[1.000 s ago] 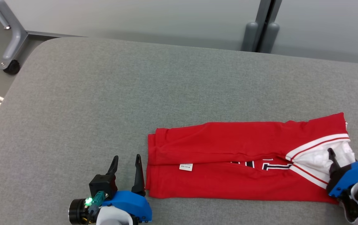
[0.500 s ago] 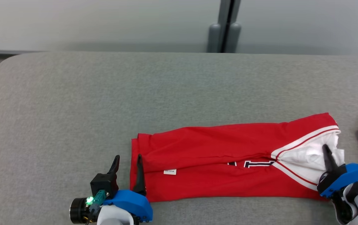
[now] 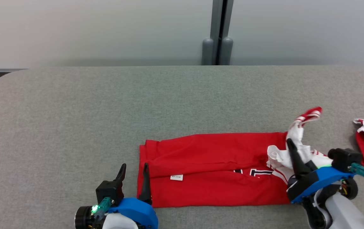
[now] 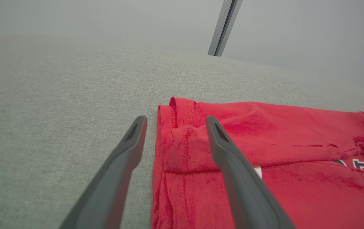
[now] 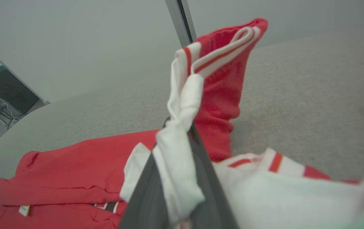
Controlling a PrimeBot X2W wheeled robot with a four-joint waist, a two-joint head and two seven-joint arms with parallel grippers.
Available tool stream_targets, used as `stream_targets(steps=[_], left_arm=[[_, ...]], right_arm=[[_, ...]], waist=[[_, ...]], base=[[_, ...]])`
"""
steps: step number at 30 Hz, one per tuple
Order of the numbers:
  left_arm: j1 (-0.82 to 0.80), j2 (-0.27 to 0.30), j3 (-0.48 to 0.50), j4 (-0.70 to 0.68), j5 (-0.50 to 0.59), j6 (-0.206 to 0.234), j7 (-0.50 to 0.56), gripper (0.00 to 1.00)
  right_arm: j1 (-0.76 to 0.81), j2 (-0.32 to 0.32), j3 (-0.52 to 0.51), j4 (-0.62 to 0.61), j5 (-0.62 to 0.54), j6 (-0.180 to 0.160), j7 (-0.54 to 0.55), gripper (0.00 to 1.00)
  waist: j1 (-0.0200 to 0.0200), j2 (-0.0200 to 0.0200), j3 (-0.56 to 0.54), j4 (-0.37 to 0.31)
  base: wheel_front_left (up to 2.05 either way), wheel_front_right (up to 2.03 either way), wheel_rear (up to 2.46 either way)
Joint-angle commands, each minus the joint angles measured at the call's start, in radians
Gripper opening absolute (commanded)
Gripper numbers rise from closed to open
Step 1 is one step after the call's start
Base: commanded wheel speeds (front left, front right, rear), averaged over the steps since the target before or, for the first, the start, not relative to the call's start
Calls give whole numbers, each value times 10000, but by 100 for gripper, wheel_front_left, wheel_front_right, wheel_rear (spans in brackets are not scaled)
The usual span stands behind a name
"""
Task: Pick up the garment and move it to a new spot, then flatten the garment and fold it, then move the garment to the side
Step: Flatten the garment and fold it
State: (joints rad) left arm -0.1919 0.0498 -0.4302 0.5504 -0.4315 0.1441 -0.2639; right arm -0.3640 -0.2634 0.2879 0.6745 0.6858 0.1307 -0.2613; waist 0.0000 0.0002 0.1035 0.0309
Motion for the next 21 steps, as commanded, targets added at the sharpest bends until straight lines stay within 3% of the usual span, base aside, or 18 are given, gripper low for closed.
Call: stream_targets(steps=[1, 11, 21], left_arm=[[11, 10, 45, 25, 9, 11, -4, 100], [139, 7, -421, 100, -22, -75, -4, 100], [89, 3, -888, 129, -174, -23, -4, 100]], right_arm=[[201, 123, 303, -217, 93, 1, -44, 0], [-122, 831, 1923, -552, 408, 3, -46, 0], [-926, 1467, 3011, 228, 541, 3, -47, 0]], waist=[[0, -2, 14, 204], [0, -2, 39, 1697], [0, -2, 199, 2891]], base=[[0, 0, 0], [0, 0, 0], [0, 0, 0]])
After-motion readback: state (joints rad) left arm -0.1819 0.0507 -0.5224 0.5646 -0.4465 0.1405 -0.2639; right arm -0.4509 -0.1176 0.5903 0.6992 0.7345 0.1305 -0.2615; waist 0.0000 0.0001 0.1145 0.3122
